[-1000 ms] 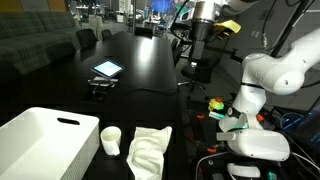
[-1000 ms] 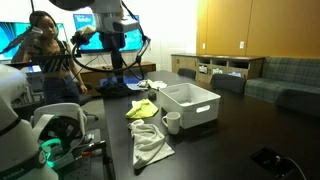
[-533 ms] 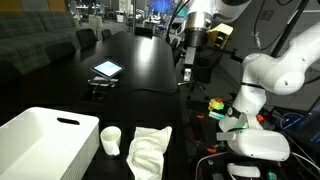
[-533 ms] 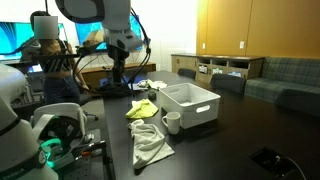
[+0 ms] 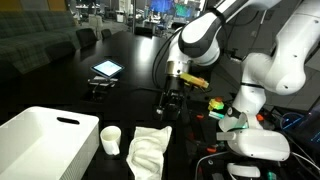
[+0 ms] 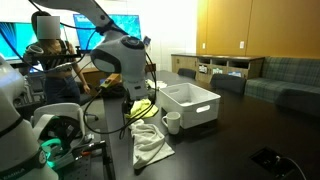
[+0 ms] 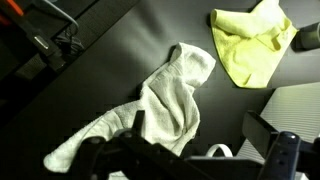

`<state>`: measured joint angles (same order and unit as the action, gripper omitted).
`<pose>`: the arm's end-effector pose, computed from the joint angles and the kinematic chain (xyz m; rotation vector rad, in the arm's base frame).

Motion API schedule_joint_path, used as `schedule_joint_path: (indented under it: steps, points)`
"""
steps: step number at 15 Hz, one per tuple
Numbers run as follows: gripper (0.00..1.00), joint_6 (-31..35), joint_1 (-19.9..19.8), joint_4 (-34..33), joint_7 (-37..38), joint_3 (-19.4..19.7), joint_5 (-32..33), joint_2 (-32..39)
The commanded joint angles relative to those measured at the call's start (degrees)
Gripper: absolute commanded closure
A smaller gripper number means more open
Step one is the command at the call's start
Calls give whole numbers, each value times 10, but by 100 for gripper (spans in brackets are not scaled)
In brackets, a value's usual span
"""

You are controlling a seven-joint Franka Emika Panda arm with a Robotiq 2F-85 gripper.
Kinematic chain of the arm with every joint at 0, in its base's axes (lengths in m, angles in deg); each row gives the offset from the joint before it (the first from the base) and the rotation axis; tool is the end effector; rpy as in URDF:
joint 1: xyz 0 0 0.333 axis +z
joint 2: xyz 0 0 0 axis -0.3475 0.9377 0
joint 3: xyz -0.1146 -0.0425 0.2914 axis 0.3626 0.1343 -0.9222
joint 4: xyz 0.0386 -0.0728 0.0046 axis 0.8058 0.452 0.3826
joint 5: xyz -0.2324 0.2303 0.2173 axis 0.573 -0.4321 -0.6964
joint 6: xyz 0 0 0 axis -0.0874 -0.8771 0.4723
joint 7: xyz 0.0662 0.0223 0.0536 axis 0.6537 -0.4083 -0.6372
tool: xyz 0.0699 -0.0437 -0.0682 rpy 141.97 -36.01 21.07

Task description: Pick up the towels and put them in the container. Pick up the pen and the small tape and put them in the cup.

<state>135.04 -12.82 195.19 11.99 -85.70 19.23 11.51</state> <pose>0.3710 0.0731 0.2701 -2.4402 0.9571 0.2361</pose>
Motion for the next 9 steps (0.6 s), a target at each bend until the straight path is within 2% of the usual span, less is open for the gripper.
schedule_joint_path:
  steps: [1, 5, 9]
  points:
    - [0, 27, -3, -65, 15, -11, -51, 119]
    - [0, 44, 1, -94, 106, -13, -30, 189]
    - [0, 65, 4, -106, 192, -8, -41, 240]
